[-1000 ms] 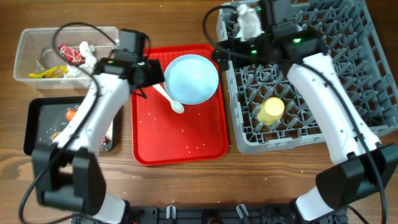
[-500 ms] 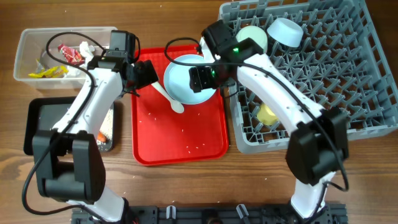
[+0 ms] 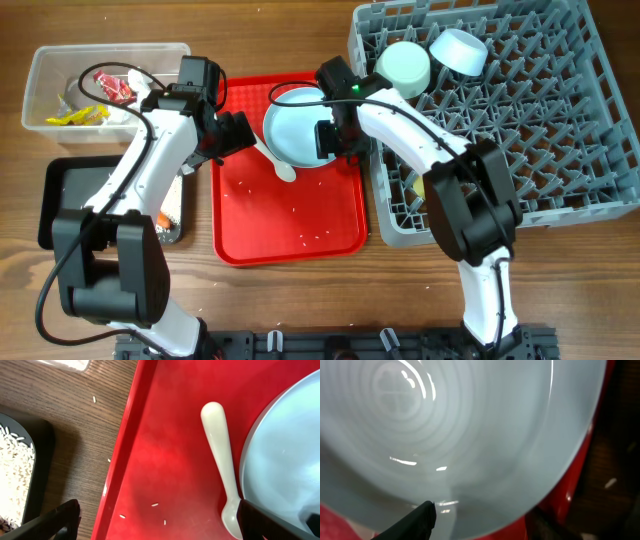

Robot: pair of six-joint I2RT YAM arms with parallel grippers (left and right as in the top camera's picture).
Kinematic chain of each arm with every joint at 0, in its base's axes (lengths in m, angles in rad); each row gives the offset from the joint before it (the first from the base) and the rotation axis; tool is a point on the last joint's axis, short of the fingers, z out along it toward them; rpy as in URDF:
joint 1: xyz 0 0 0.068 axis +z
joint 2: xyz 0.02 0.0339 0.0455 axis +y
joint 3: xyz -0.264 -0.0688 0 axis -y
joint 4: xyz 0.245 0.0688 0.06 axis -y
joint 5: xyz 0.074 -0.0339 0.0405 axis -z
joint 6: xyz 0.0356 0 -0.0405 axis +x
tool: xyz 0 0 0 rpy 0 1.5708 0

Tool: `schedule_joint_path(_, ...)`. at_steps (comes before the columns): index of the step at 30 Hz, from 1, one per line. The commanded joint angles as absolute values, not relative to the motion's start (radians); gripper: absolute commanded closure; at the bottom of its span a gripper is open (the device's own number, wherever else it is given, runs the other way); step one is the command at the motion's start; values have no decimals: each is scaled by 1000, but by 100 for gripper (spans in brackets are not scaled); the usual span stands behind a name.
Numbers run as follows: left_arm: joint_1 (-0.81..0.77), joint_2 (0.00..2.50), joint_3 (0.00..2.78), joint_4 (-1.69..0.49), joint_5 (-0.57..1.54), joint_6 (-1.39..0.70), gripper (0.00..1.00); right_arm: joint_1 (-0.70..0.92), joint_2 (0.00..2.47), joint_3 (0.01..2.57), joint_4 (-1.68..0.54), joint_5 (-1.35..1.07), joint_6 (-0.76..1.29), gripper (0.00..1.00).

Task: Sort waste into correct bins and load items into the dishwasher rack
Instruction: 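Grasp the light-blue plate rim with the right gripper, then lift the light-blue plate and stand it upright in the dish rack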

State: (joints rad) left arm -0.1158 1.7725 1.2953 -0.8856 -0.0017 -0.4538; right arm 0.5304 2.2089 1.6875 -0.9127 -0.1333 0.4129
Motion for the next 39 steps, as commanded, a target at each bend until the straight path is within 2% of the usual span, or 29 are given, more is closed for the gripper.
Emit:
schedule_joint_path(1,-116,1752,1306,-889,3,-456,0,532,2267,1686,-903,-111,462,43)
schedule_joint_path(2,-116,1752,1306,-890,4,-456,0,532,2275,1686,-903,-111,474,49)
schedule_joint_path(3,-116,1752,1306,-892,3,-456,0,532,2278,1686,-902,-111,474,61)
schedule_joint_path(4,-116,1752,1306,-894,3,-456,0,532,2278,1686,-901,-111,475,81)
schedule_joint_path(5,-116,1752,1306,-896,3,-456,0,532,2278,1686,-899,-111,474,87)
schedule_joint_path(8,-116,1752,1306,-896,3,-456,0,532,2278,1687,-897,-111,474,96)
schedule_joint_path(17,-115,1752,1306,-890,2,-456,0,521,2249,1709,-885,-104,427,96)
schedule_joint_path(26,-115,1752,1306,-853,-23,-456,0,340,1879,1951,-919,-65,244,96)
schedule_joint_path(28,-115,1752,1306,-845,-27,-456,0,295,1813,1952,-904,13,182,96)
schedule_joint_path(33,-115,1752,1306,-822,-27,-456,0,170,1768,1950,-833,609,-31,96)
schedule_joint_path(39,-115,1752,1305,-818,-27,-456,0,18,1813,1904,-635,742,-264,96)
